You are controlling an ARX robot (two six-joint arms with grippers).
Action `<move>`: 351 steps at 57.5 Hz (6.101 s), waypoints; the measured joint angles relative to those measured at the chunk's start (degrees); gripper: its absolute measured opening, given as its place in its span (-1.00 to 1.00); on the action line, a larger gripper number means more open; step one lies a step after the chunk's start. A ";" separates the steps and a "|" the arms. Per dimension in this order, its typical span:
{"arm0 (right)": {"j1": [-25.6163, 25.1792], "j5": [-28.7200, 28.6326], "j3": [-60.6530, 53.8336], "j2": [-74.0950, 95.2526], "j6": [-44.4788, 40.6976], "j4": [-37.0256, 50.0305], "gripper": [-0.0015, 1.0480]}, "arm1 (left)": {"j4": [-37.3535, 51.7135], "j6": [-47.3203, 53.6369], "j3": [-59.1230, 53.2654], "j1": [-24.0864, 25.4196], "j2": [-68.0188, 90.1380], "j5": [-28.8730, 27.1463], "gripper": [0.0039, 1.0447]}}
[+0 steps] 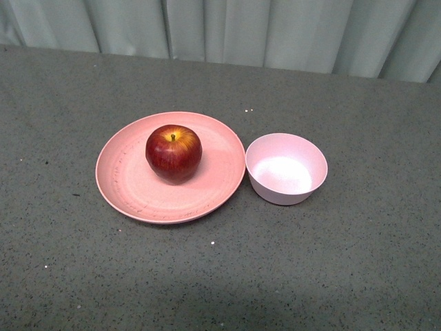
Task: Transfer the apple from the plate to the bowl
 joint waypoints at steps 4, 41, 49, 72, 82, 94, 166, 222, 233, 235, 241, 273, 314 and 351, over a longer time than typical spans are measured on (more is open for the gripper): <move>0.00 0.00 0.00 -2.12 0.00 -1.99 -0.98 | 0.00 0.00 0.00 0.00 0.00 0.00 0.88; 0.00 -0.02 0.00 -16.02 0.00 -15.61 -0.98 | 0.00 0.00 0.00 0.00 0.00 0.00 0.88; 0.00 -0.09 0.04 -24.55 0.00 -25.66 -0.98 | 0.00 0.00 0.00 0.00 0.00 -0.04 0.88; 0.00 -0.13 0.04 -26.08 -0.02 -26.08 -0.06 | 0.00 0.00 0.00 0.00 0.00 0.00 0.88; 0.00 -0.13 0.04 -26.08 -0.02 -26.08 0.58 | 0.00 0.00 0.00 0.00 -0.02 0.00 0.88; 0.00 -0.13 0.04 -26.08 0.00 -26.10 0.81 | -2.93 0.92 1.18 -4.42 5.64 -12.39 0.88; 0.00 -0.15 0.04 -26.10 0.02 -26.12 0.82 | 40.26 -5.79 44.89 -18.64 114.29 -3.48 0.88; 0.00 -0.15 0.04 -26.10 0.02 -26.10 0.82 | 34.82 -4.83 51.12 -20.11 123.82 -3.06 0.51; 0.00 -0.15 0.04 -26.10 0.02 -26.12 0.82 | 35.17 -4.66 48.65 -20.22 120.63 -3.39 0.47; 0.00 -0.15 0.04 -26.10 0.02 -26.12 0.82 | 35.19 -4.68 48.61 -20.46 119.69 -3.37 0.47; 0.00 -0.15 0.04 -26.10 0.00 -26.10 0.82 | 35.28 -4.72 48.76 -21.75 117.24 -3.17 0.46; 0.00 -0.15 0.04 -26.10 0.00 -26.12 0.82 | 31.08 -4.68 61.05 -33.57 121.44 -1.27 0.46; 0.00 -0.15 0.04 -26.10 0.02 -26.12 0.82 | 29.14 -4.00 69.22 -36.81 133.48 -2.14 0.46; 0.00 -0.15 0.04 -26.10 0.00 -26.12 0.82 | 44.28 -10.80 43.43 -34.40 109.48 -7.30 0.88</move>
